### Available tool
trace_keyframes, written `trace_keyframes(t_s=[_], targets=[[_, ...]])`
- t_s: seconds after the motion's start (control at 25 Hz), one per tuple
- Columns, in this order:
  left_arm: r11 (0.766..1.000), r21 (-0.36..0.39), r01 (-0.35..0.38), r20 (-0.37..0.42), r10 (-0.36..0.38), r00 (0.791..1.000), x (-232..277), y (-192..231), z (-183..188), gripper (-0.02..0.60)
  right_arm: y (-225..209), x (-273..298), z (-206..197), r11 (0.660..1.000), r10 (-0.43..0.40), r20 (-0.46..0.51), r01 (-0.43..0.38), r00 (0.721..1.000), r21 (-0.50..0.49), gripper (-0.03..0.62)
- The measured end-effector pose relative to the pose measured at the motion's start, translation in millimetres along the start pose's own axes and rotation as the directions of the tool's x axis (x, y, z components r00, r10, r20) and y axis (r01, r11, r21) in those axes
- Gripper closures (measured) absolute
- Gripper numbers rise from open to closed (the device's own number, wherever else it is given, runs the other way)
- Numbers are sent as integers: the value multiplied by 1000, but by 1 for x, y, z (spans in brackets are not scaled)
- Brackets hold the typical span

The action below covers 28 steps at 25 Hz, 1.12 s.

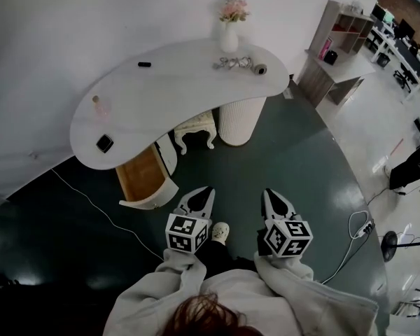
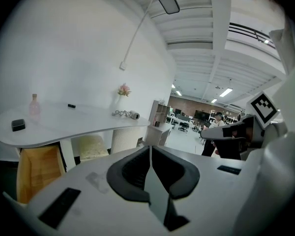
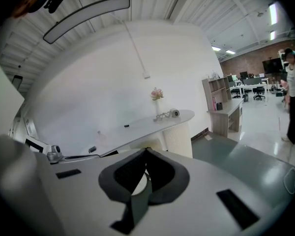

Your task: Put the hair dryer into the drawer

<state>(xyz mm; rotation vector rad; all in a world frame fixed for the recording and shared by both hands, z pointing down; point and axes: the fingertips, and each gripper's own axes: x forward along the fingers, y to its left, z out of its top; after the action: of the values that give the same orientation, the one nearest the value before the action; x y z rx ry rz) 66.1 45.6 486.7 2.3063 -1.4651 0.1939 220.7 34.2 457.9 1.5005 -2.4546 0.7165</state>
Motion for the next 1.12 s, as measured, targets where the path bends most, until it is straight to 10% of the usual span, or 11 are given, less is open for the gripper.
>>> trace_keyframes(t_s=[1.12], targets=[[999, 6, 51, -32, -50, 998, 74, 43, 26, 557, -28, 83, 34, 997, -36, -16, 37, 999, 68, 545]])
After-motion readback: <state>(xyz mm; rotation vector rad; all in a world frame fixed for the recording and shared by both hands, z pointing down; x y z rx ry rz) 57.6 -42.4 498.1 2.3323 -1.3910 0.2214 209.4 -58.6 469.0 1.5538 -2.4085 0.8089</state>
